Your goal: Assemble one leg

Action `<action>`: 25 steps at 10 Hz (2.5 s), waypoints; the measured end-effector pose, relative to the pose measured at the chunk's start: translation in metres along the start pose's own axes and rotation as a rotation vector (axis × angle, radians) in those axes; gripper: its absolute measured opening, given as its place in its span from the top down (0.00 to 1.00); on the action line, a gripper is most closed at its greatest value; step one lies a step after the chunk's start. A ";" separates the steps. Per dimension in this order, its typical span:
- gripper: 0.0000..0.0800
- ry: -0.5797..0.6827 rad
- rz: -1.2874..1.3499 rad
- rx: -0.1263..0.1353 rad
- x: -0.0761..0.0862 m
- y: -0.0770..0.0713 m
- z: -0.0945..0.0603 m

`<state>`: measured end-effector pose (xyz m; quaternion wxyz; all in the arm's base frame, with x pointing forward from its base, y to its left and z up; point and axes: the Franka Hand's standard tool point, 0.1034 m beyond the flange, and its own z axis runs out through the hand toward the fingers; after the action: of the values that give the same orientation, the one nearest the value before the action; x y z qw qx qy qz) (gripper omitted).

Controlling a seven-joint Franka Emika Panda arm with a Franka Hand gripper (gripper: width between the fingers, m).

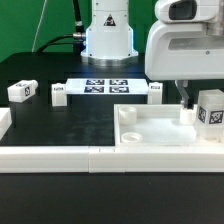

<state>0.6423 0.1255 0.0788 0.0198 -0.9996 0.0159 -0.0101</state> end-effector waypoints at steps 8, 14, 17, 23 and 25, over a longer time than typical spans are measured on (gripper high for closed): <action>0.64 0.023 -0.121 0.000 -0.001 0.007 0.005; 0.64 0.025 0.377 0.013 -0.001 0.008 0.006; 0.64 0.025 0.805 0.003 -0.003 0.008 0.006; 0.64 -0.006 1.333 0.034 -0.005 0.009 0.007; 0.32 -0.005 1.254 0.033 -0.005 0.009 0.007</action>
Offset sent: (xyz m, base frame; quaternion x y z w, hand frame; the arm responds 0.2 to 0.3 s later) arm 0.0000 0.0000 0.0000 0.0000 0.0000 0.0000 1.0000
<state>0.6372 0.1168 0.0708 0.0374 -0.7997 0.5992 0.0053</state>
